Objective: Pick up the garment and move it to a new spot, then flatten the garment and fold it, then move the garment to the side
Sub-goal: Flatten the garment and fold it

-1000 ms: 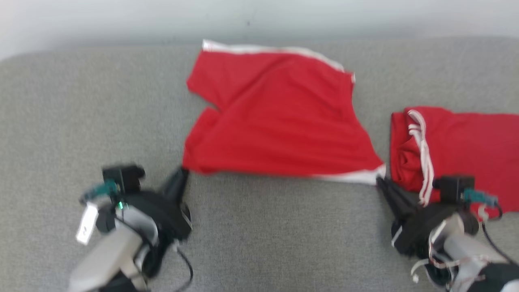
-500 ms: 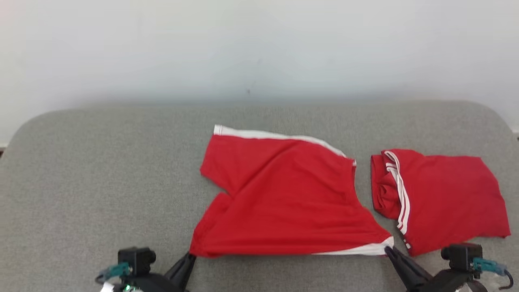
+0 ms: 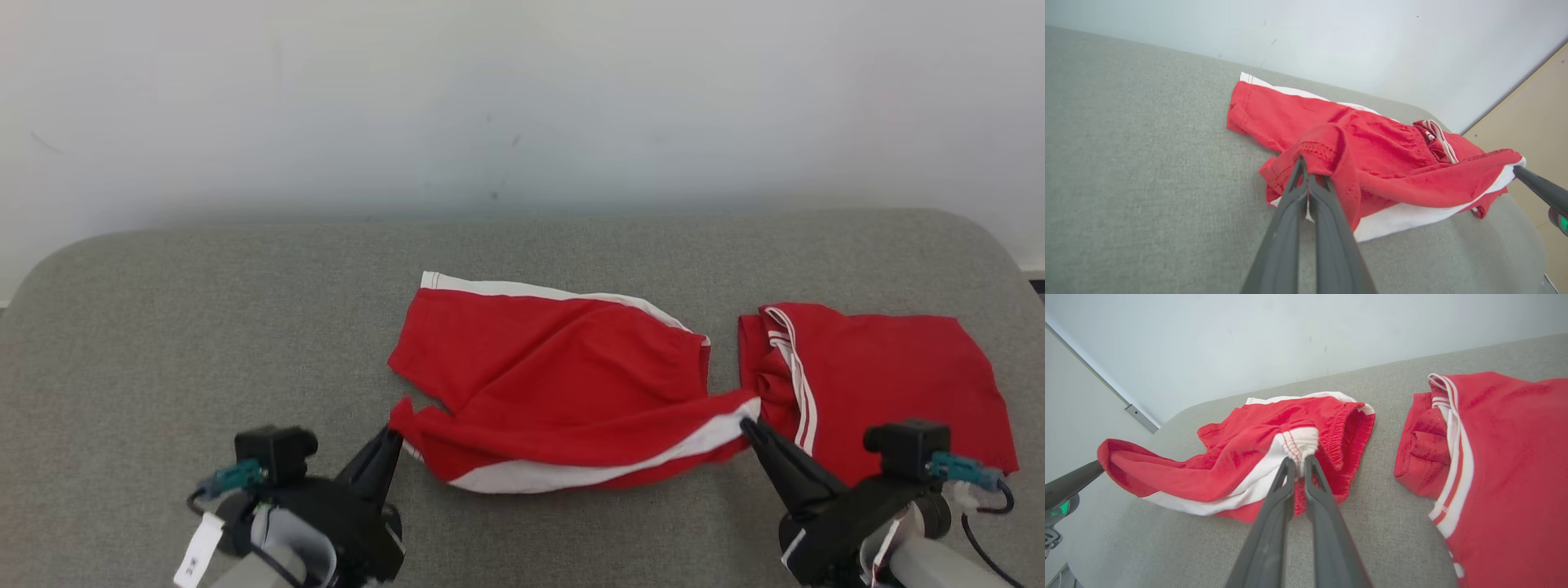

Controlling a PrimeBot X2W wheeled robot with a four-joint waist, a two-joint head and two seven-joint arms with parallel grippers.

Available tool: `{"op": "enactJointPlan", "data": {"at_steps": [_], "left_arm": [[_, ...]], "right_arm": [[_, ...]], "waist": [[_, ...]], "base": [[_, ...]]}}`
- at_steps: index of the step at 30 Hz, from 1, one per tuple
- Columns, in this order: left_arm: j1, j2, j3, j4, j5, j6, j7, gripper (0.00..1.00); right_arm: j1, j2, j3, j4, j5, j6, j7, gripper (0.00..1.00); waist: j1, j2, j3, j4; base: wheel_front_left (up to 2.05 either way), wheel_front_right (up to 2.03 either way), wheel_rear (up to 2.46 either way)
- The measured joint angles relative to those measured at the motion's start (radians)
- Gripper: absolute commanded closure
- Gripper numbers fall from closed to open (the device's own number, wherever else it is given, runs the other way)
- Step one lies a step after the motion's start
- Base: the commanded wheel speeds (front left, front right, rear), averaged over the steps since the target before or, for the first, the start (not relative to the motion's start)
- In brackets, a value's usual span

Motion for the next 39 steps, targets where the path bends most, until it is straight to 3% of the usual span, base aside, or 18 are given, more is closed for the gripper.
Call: {"op": "enactJointPlan", "data": {"at_steps": [7, 19, 20, 21, 22, 29, 39], "left_arm": [[-0.141, -0.038, -0.001, 0.058, 0.031, 0.016, 0.026, 1.00], [-0.274, -0.128, 0.010, 0.160, 0.054, -0.009, 0.018, 1.00], [-0.283, -0.135, 0.010, 0.169, 0.054, -0.009, 0.018, 0.87], [-0.291, -0.139, 0.011, 0.179, 0.054, -0.010, 0.017, 0.34], [-0.298, -0.142, 0.012, 0.188, 0.054, -0.017, 0.017, 0.00], [-0.337, -0.173, -0.022, 0.257, 0.077, -0.036, 0.016, 0.00], [-0.334, -0.137, -0.061, 0.331, 0.114, -0.062, 0.019, 0.00]], "right_arm": [[-0.123, 0.034, 0.012, 0.011, -0.036, -0.021, 0.028, 1.00], [-0.224, 0.076, 0.016, 0.043, -0.074, -0.038, 0.028, 1.00], [-0.229, 0.078, 0.016, 0.045, -0.078, -0.038, 0.028, 1.00], [-0.234, 0.081, 0.017, 0.047, -0.081, -0.038, 0.028, 1.00], [-0.238, 0.083, 0.018, 0.048, -0.082, -0.039, 0.028, 1.00], [-0.241, 0.062, -0.005, 0.081, -0.082, -0.043, 0.025, 1.00], [-0.239, 0.074, -0.005, 0.110, -0.087, -0.040, 0.016, 1.00]], "waist": [[0.0002, 0.0002, 0.057, -0.017], [0.0002, 0.0003, 0.154, -0.045], [0.0002, 0.0003, 0.162, -0.050], [0.0003, 0.0003, 0.169, -0.054], [0.0003, 0.0003, 0.176, -0.059], [0.0004, 0.0004, 0.220, -0.073], [0.0000, 0.0003, 0.214, -0.021]], "base": [[0.00, 0.00, 0.00], [0.00, 0.00, 0.00], [0.00, 0.00, 0.00], [0.00, 0.00, 0.00], [0.00, 0.00, 0.00], [0.00, 0.00, 0.00], [0.00, 0.00, 0.00]]}}
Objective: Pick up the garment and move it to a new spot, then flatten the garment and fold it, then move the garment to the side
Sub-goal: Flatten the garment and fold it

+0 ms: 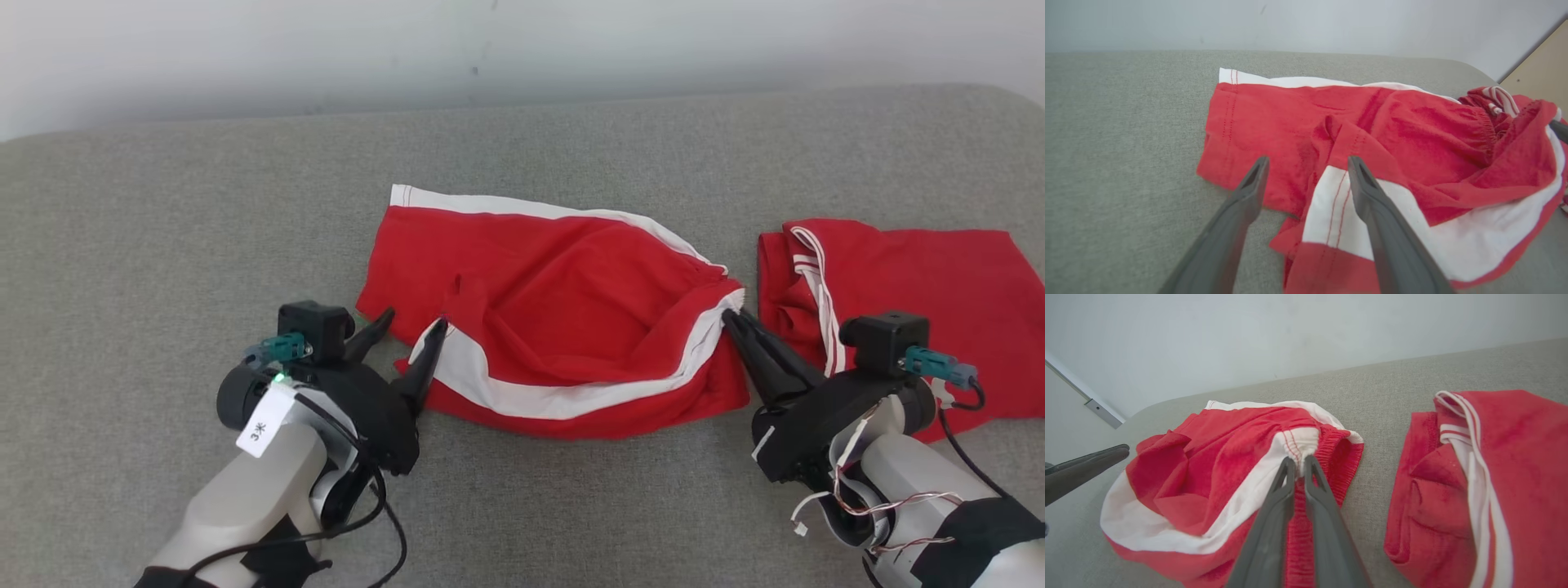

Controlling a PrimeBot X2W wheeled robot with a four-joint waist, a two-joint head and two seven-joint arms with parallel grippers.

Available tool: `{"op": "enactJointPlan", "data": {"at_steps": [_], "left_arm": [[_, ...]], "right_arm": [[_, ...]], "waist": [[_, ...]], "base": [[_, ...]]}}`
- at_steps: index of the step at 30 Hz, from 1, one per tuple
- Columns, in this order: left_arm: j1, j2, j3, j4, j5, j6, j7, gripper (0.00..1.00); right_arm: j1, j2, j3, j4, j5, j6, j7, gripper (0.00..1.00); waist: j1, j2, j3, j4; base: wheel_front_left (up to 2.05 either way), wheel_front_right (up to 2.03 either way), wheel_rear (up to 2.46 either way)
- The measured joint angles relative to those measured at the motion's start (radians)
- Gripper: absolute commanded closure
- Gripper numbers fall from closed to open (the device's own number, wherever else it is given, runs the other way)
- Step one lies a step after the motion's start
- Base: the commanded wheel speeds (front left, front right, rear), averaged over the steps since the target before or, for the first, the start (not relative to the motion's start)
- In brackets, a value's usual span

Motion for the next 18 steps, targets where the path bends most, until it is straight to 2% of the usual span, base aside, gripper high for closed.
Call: {"op": "enactJointPlan", "data": {"at_steps": [12, 13, 14, 15, 18], "left_arm": [[0.018, 0.004, -0.034, 0.032, -0.029, -0.025, 0.075, 0.00], [0.018, 0.004, -0.038, 0.033, -0.034, -0.025, 0.078, 0.44], [0.018, 0.001, -0.041, 0.033, -0.037, -0.025, 0.079, 0.78], [0.017, -0.002, -0.045, 0.032, -0.037, -0.025, 0.080, 1.00], [0.017, -0.013, -0.047, 0.030, -0.045, -0.026, 0.088, 1.00]], "right_arm": [[0.000, 0.024, 0.008, 0.016, -0.010, 0.016, -0.007, 1.00], [-0.001, 0.026, 0.008, 0.019, -0.010, 0.016, -0.007, 1.00], [-0.001, 0.026, 0.007, 0.021, -0.010, 0.016, -0.007, 1.00], [-0.001, 0.024, 0.005, 0.025, -0.010, 0.016, -0.007, 1.00], [0.000, 0.018, 0.001, 0.033, -0.010, 0.017, -0.008, 1.00]], "waist": [[-0.0001, 0.0000, -0.009, 0.000], [-0.0001, 0.0000, -0.009, -0.003], [-0.0001, 0.0000, -0.008, -0.006], [-0.0001, 0.0000, -0.008, -0.007], [-0.0001, 0.0000, -0.007, -0.009]], "base": [[0.00, 0.00, 0.00], [0.00, 0.00, 0.00], [0.00, 0.00, 0.00], [0.00, 0.00, 0.00], [0.00, 0.00, 0.00]]}}
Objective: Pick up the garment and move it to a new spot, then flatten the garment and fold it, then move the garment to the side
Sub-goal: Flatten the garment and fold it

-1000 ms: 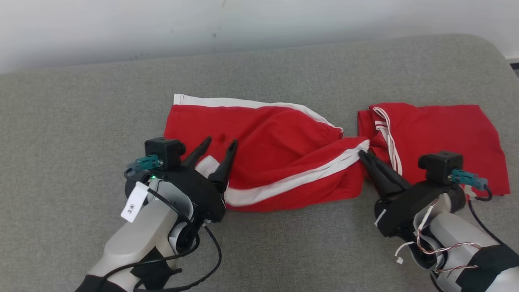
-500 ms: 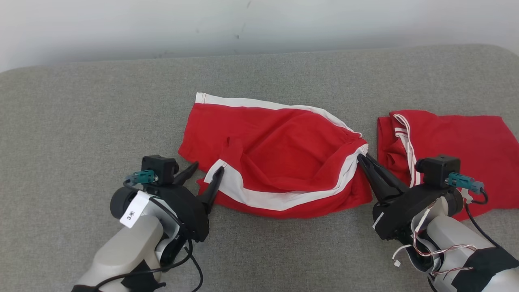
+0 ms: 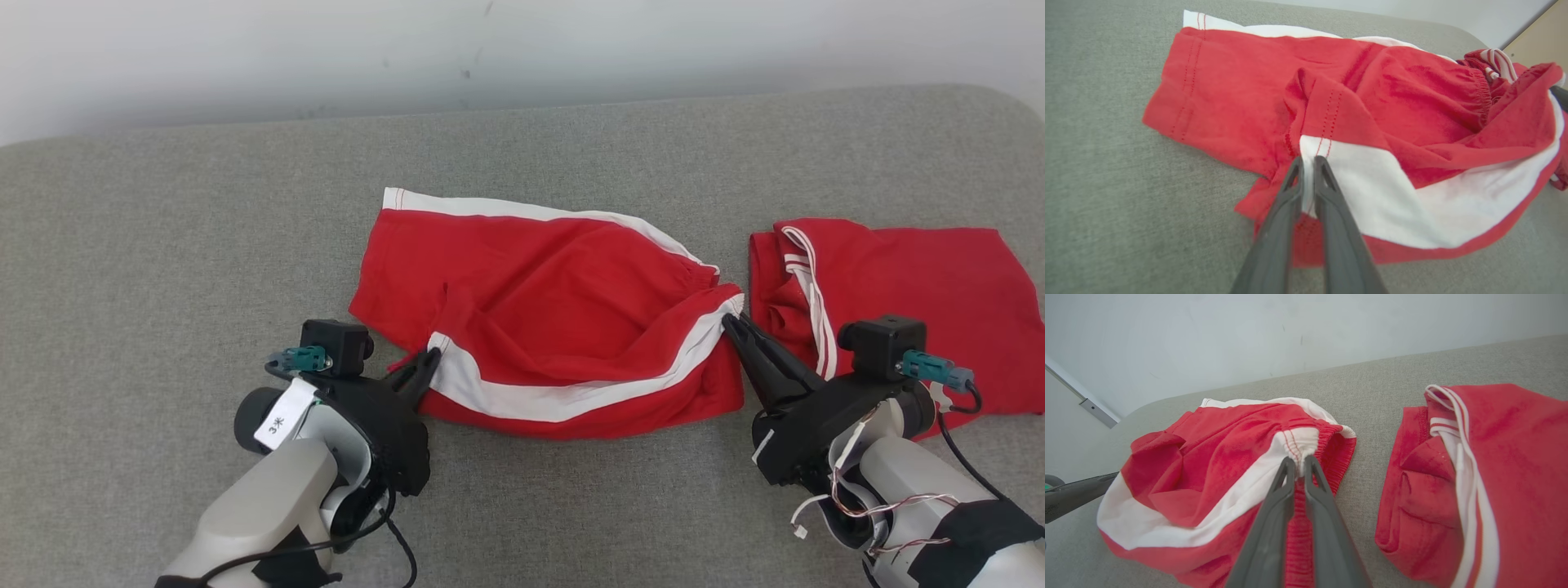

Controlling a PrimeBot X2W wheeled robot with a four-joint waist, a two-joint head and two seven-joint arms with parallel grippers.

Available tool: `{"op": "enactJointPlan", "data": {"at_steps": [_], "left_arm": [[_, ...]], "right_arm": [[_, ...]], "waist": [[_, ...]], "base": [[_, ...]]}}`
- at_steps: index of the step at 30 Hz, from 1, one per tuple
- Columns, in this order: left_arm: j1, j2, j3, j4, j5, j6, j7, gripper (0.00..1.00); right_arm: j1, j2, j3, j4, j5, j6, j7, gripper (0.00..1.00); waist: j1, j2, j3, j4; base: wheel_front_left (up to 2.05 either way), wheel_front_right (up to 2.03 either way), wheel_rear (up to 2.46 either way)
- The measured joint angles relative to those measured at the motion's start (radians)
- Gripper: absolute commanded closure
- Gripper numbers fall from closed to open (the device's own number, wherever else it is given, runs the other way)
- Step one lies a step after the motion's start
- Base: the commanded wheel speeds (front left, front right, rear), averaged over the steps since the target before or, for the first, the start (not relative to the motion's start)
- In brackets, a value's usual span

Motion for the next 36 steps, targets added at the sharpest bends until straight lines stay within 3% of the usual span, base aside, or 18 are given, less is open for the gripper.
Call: {"op": "enactJointPlan", "data": {"at_steps": [12, 15, 23, 30, 36], "left_arm": [[-0.020, 0.002, -0.027, -0.001, 0.024, -0.001, -0.026, 1.00], [-0.035, 0.022, -0.026, 0.000, 0.062, 0.029, -0.077, 1.00], [0.130, 0.033, -0.005, -0.091, 0.044, 0.054, -0.108, 1.00], [0.301, 0.120, 0.018, -0.209, -0.004, 0.060, -0.115, 1.00], [0.219, 0.147, 0.046, -0.296, -0.026, 0.028, -0.108, 1.00]], "right_arm": [[0.005, 0.000, -0.021, 0.028, 0.000, 0.009, -0.008, 1.00], [0.005, 0.000, -0.039, 0.045, 0.000, 0.012, -0.009, 1.00], [0.122, -0.056, -0.050, 0.045, 0.005, 0.026, -0.010, 1.00], [0.208, -0.070, 0.003, -0.016, 0.011, 0.035, 0.008, 1.00], [0.148, -0.082, 0.022, -0.043, 0.007, 0.038, 0.090, 1.00]], "waist": [[0.0000, 0.0000, -0.011, 0.010], [0.0000, 0.0000, -0.032, 0.019], [0.0000, 0.0000, -0.090, 0.049], [-0.0002, -0.0003, -0.144, 0.068], [0.0000, -0.0003, -0.122, 0.063]], "base": [[0.00, 0.00, 0.00], [0.00, 0.00, 0.00], [0.00, 0.00, 0.00], [0.00, 0.00, 0.00], [0.00, 0.00, 0.00]]}}
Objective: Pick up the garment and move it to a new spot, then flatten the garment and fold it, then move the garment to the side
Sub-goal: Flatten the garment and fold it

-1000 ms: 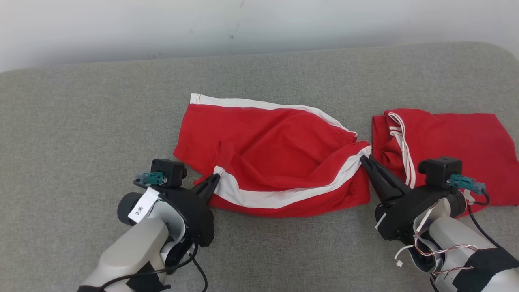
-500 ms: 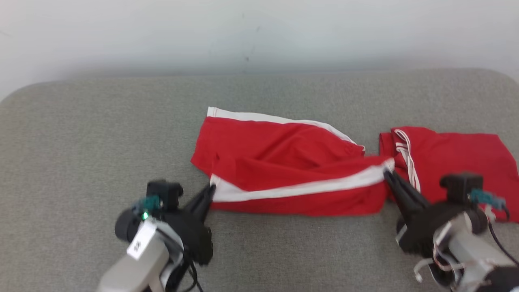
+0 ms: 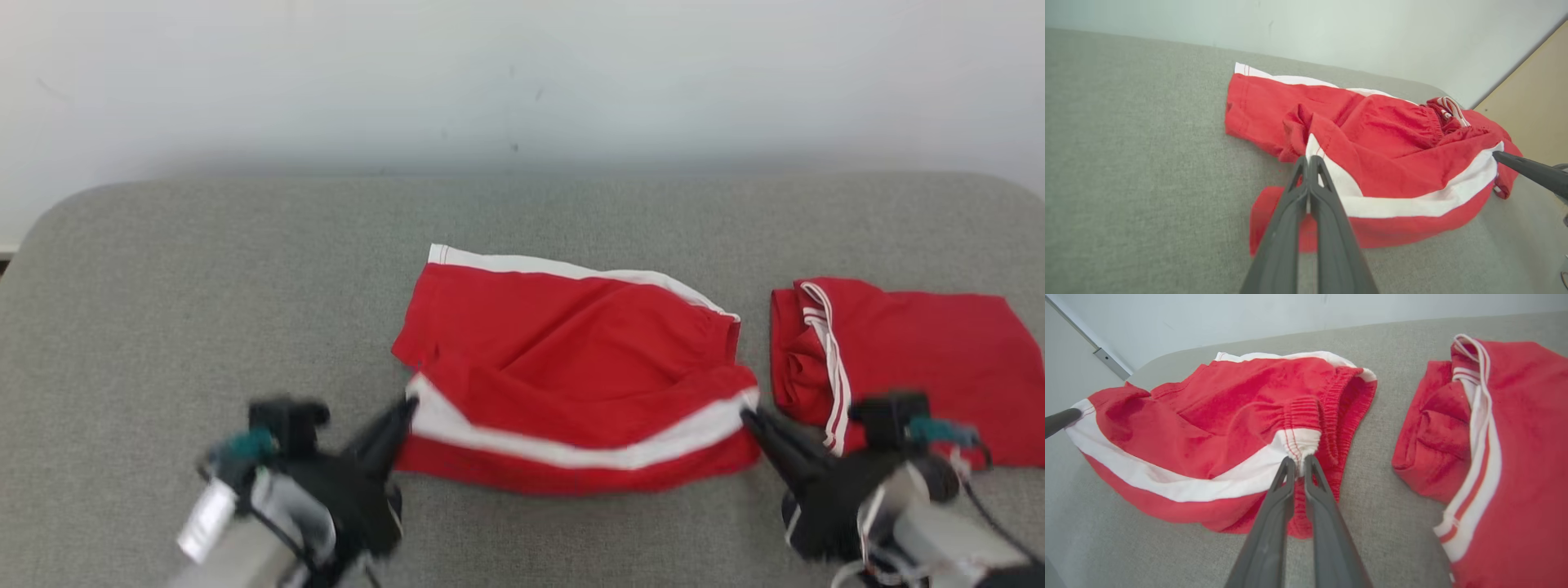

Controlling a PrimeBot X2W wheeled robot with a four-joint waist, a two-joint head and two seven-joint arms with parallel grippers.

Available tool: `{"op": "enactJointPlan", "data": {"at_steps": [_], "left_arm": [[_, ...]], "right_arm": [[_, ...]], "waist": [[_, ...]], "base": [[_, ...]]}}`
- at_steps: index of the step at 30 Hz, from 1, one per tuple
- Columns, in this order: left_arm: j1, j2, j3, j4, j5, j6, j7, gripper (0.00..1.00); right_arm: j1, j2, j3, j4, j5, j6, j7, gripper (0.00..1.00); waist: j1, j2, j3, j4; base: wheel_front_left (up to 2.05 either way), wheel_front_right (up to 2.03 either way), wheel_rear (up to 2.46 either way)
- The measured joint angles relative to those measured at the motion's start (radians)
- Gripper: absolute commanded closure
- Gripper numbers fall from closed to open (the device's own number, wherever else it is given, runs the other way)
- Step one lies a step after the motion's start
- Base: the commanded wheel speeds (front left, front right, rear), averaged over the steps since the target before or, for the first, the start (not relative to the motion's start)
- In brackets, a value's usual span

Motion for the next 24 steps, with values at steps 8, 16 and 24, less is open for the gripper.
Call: {"op": "enactJointPlan", "data": {"at_steps": [8, 16, 24], "left_arm": [[-0.356, 0.039, 0.164, 0.038, -0.155, -0.020, 0.157, 1.00], [-0.762, 0.038, 0.273, 0.028, -0.111, -0.012, 0.146, 1.00], [-0.563, 0.044, 0.272, -0.068, -0.106, -0.016, 0.024, 1.00]], "right_arm": [[-0.403, 0.058, -0.053, 0.096, 0.060, 0.003, 0.207, 1.00], [-0.947, 0.117, -0.245, 0.151, 0.040, -0.082, 0.141, 1.00], [-0.726, 0.105, -0.185, 0.046, 0.024, -0.002, 0.021, 1.00]], "waist": [[0.0002, 0.0001, 0.093, -0.013], [0.0004, 0.0003, 0.190, -0.024], [0.0006, 0.0005, 0.298, -0.012]], "base": [[0.00, 0.00, 0.00], [0.00, 0.00, 0.00], [0.00, 0.00, 0.00]]}}
